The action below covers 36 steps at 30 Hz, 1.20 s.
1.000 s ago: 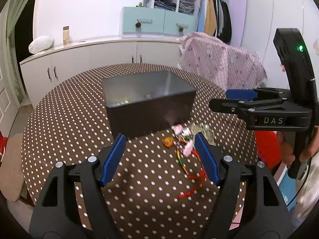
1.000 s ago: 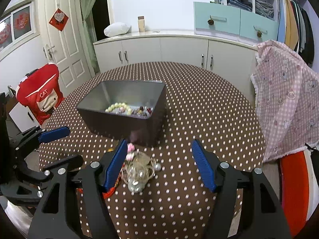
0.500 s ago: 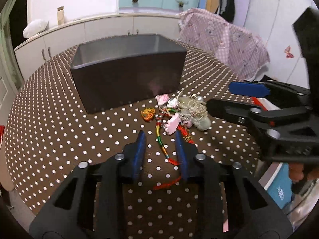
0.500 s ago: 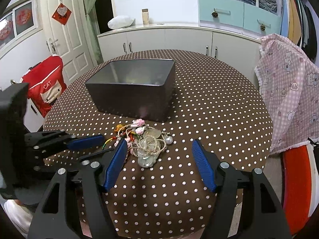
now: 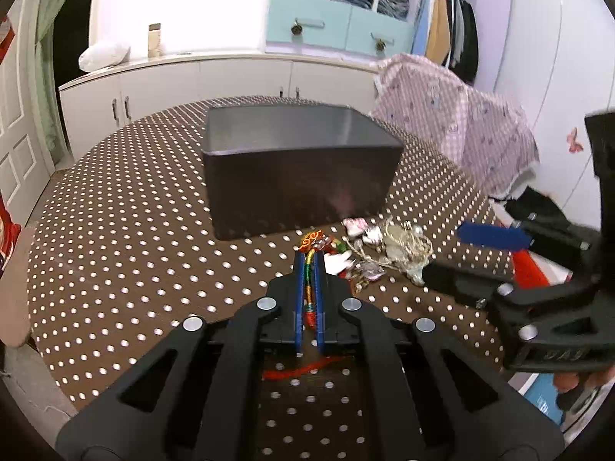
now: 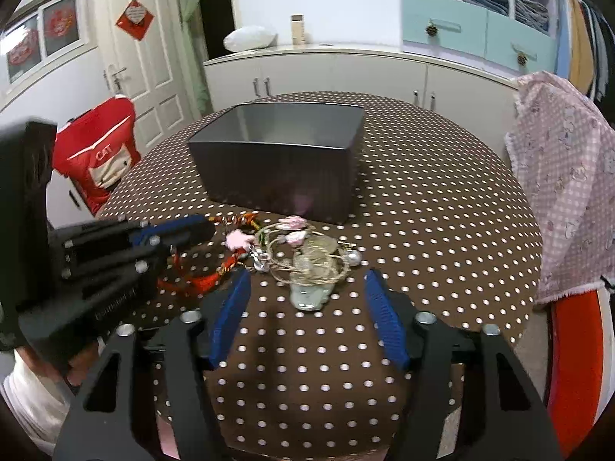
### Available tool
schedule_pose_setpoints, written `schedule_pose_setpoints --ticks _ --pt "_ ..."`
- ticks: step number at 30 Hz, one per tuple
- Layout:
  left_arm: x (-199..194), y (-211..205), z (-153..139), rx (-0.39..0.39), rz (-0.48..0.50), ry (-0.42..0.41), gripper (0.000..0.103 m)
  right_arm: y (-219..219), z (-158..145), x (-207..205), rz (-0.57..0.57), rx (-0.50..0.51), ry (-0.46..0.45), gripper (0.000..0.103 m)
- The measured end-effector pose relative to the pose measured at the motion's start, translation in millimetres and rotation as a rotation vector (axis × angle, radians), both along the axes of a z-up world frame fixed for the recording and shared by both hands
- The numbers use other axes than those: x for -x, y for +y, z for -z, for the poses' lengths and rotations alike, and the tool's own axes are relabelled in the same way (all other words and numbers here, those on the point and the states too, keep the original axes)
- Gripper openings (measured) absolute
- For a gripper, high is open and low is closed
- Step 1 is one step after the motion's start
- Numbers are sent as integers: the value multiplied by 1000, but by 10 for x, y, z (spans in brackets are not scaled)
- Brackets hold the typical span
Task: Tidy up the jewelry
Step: 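Grasp the red beaded cord with the left tool while the right tool grasps a pink charm chain, then lift the cord and chain and carry them over the tin box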
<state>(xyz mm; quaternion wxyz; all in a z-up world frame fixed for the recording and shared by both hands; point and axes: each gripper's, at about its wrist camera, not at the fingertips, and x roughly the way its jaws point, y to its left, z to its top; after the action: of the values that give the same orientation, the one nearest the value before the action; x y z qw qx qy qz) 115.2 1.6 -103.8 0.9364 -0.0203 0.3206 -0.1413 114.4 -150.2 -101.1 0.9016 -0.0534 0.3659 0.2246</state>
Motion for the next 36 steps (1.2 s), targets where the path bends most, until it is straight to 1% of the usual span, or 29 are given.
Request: schedule_pose_setpoints --ticks 3,8,10,12,13,15,18,21,23,24,25,26,27,28,29,30,31,32,33,34,35,36 --pt "31 69 -54 18 -8 -20 5 100 24 0 -29 12 -3 39" --pt "80 150 -102 32 -18 -41 5 242 49 -58 -36 59 -19 31" --pt "83 145 -93 34 3 -32 5 300 71 -94 -33 83 -29 26" --pt "85 112 -76 30 35 -12 5 327 82 -140 -16 110 -44 16" --pt "85 87 -57 24 53 1 5 322 78 -158 -13 108 -44 13" --pt "86 73 -22 4 60 12 6 291 72 -175 -10 84 -34 5" --pt "16 34 46 -22 60 52 6 257 51 -153 -9 76 -42 2" --pt "-71 28 106 -21 51 97 6 210 29 -125 0 69 -47 2" --pt "-102 18 117 -14 55 102 9 177 13 -107 5 65 -50 2" --pt "-105 8 112 -4 67 104 21 155 -1 -101 9 63 -53 2" --pt "-95 -3 108 8 79 104 50 136 -14 -97 13 63 -56 2" --pt "-81 -8 84 25 85 93 67 120 -27 -95 16 61 -59 2" --pt "-56 -9 67 35 76 73 73 122 -37 -92 18 59 -60 2" --pt "-37 -14 51 37 72 54 73 105 -46 -92 21 57 -62 2" --pt "-38 -36 53 23 77 53 73 92 -52 -95 23 54 -63 2" --pt "-42 -48 70 6 76 59 68 77 -54 -94 23 52 -63 2" --pt "-68 -77 104 -19 71 74 44 70 -56 -96 24 50 -63 2" --pt "-97 -103 144 -44 64 95 34 67 -55 -98 23 49 -62 2" --pt "-92 -126 150 -72 55 75 31 72 -56 -103 23 48 -61 2" --pt "-98 -155 152 -99 52 72 24 71 -52 -103 22 46 -60 2" --pt "-98 -163 140 -118 47 65 20 71 -49 -104 22 46 -59 2" --pt "-102 -168 125 -121 46 67 7 75 -51 -107 22 45 -59 2"
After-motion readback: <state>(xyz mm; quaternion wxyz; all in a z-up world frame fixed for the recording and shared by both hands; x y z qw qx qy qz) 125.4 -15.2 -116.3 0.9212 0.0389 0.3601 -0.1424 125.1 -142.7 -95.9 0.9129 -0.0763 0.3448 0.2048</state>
